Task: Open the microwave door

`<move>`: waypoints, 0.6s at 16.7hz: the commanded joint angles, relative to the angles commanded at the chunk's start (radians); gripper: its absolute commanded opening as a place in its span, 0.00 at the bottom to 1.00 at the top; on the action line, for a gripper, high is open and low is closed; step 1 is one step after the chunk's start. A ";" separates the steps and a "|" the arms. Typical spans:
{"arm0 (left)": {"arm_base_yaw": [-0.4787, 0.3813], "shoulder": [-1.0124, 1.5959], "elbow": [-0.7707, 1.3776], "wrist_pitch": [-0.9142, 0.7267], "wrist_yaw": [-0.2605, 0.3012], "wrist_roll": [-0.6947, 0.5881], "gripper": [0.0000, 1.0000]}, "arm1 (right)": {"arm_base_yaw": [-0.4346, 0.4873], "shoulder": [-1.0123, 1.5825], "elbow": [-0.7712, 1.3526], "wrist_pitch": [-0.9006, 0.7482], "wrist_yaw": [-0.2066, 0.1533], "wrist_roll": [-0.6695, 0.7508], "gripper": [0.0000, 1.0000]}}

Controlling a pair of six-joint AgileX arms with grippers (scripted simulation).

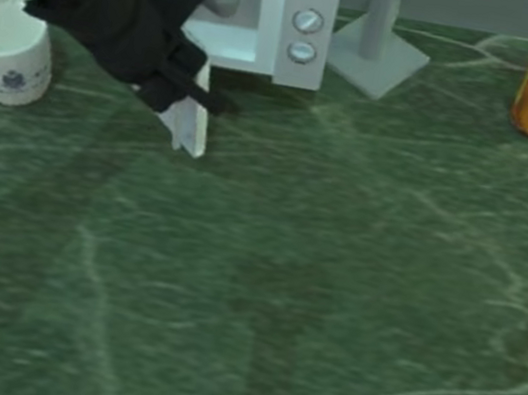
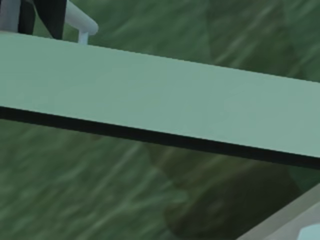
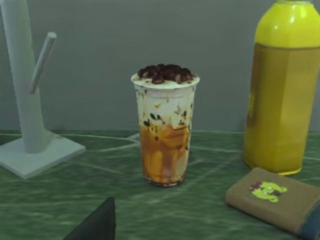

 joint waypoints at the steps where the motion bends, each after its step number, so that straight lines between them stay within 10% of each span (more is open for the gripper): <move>1: 0.005 -0.005 -0.006 -0.001 0.007 0.013 0.00 | 0.000 0.000 0.000 0.000 0.000 0.000 1.00; 10: 0.007 -0.007 -0.008 -0.001 0.010 0.019 0.00 | 0.000 0.000 0.000 0.000 0.000 0.000 1.00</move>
